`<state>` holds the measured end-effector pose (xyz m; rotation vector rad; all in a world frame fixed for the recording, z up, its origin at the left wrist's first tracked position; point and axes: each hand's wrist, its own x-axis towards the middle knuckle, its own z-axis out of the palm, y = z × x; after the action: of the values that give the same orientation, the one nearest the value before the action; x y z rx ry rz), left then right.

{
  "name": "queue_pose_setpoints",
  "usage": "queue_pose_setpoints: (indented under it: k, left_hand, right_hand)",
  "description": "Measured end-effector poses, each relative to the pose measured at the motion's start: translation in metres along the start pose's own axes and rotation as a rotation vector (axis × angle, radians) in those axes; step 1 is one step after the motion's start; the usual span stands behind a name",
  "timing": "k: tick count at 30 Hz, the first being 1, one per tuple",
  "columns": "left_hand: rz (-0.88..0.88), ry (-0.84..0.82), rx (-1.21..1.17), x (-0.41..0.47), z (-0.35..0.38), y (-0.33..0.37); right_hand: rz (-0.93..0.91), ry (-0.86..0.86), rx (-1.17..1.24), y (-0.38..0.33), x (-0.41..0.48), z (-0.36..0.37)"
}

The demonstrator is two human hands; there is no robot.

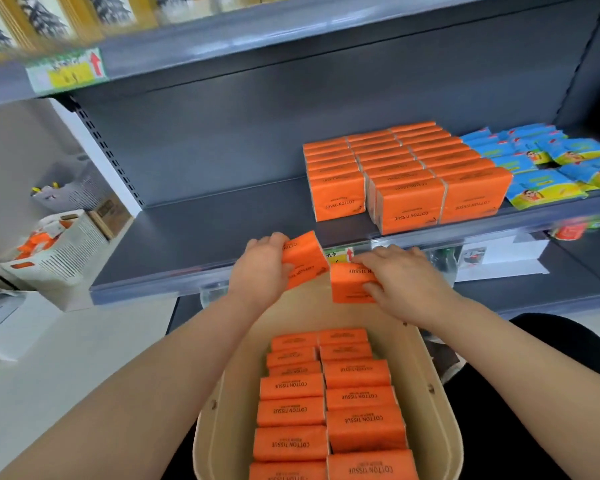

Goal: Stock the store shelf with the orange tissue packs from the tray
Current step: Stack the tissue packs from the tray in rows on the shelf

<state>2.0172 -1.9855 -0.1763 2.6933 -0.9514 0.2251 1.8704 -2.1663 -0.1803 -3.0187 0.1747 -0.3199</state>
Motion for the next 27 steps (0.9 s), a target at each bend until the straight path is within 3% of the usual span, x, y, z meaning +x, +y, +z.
queue_pose_setpoints:
  k: [8,16,27]
  left_hand:
    - [0.022,0.066,0.041,0.057,-0.024,0.025]
    - [0.064,-0.007,0.037,0.11,0.006,0.052]
    - [0.096,0.058,0.017,0.145,0.035,0.064]
  right_hand:
    - [-0.022,0.01,-0.025,0.016,0.026,0.004]
    - [0.026,0.043,0.088,0.023,0.045,0.009]
    - [0.045,0.036,0.131,0.029,0.051,0.015]
